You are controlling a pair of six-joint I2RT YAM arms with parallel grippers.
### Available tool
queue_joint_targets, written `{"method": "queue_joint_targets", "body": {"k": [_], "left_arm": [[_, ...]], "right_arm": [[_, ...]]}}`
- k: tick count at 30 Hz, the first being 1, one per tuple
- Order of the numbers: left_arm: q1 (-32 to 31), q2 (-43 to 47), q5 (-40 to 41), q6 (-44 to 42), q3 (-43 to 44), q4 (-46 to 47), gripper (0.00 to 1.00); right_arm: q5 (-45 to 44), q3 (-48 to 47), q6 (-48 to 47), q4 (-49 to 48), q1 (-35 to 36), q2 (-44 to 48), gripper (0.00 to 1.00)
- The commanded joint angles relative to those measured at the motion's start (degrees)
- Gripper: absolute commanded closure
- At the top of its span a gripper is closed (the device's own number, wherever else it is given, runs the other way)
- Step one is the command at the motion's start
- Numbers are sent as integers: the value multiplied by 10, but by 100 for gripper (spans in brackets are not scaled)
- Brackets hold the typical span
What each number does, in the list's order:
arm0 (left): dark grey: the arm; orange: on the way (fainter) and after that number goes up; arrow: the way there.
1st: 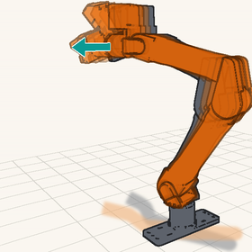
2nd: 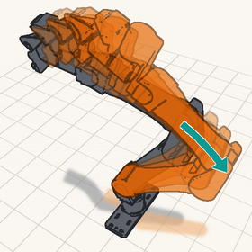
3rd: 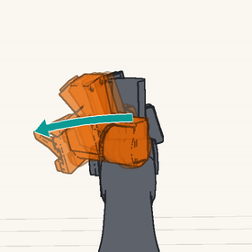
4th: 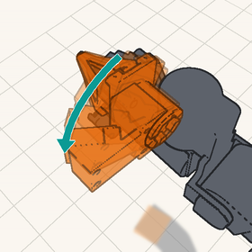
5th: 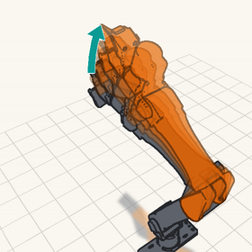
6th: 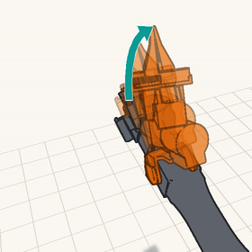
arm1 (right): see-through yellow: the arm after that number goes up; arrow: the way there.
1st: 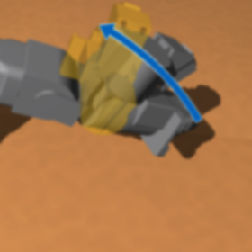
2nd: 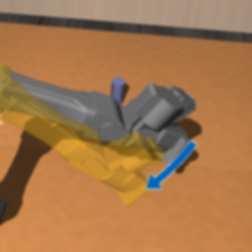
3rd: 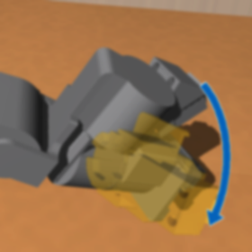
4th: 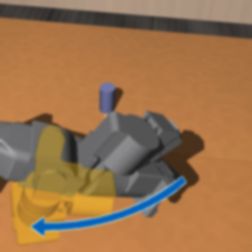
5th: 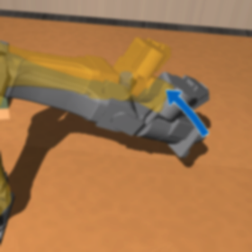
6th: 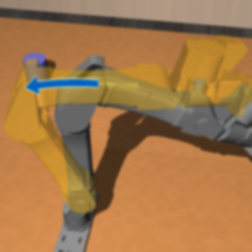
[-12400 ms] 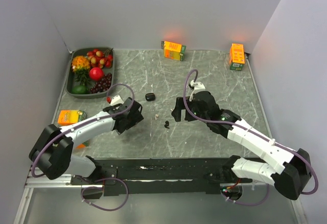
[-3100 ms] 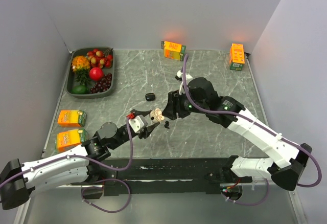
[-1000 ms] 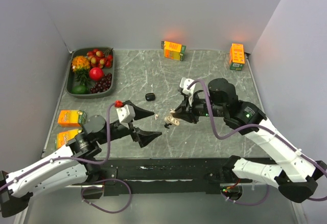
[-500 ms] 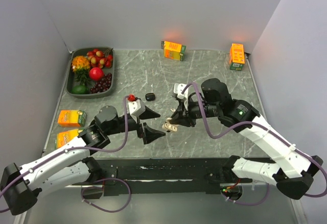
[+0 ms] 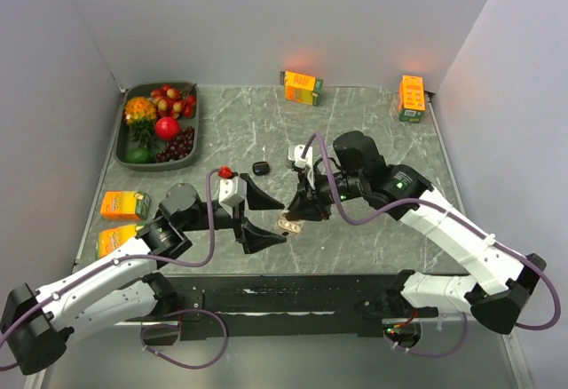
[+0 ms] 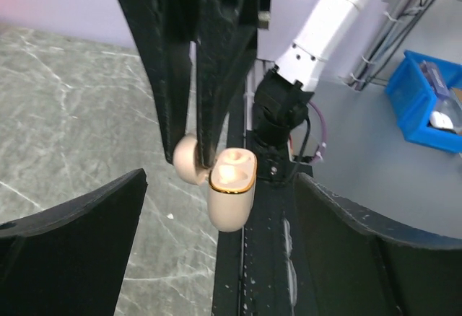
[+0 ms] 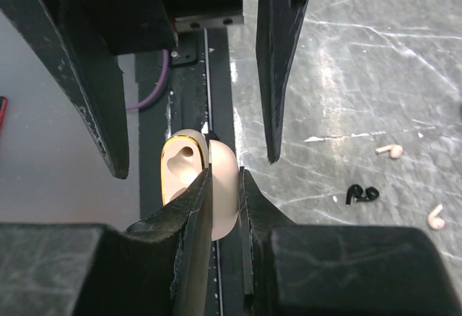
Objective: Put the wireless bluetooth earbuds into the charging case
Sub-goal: Adjust the charging case.
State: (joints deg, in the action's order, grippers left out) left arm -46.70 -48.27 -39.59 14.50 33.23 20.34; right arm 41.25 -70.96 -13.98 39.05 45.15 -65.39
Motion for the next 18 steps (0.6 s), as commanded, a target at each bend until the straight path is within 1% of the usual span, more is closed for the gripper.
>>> {"method": "queue_joint_targets", "body": {"k": [1,4,7,10,11,16,18], "left_arm": [[1,2,-37,-8,-6,13,13],[1,13,-23,-16,-10,0,12],[1,20,-19,-19,-12,-6,14],[1,14,-27,-24,-9,-14,22],[1,12,-31,-25,-9,-15,26],[1,9,-36,-18,-13,4,31],[1,6,-39,-18,-10,3,35]], "right_arm": [[44,-34,6,-20,4,-4,100],[53,-38,7,-20,4,-11,100],[61,-39,7,-22,4,-14,100],[60,-38,9,-25,4,-16,100],[60,-39,10,-26,5,-17,100],[59,-50,8,-20,7,-28,100],[59,-51,11,-25,10,-32,100]]}}
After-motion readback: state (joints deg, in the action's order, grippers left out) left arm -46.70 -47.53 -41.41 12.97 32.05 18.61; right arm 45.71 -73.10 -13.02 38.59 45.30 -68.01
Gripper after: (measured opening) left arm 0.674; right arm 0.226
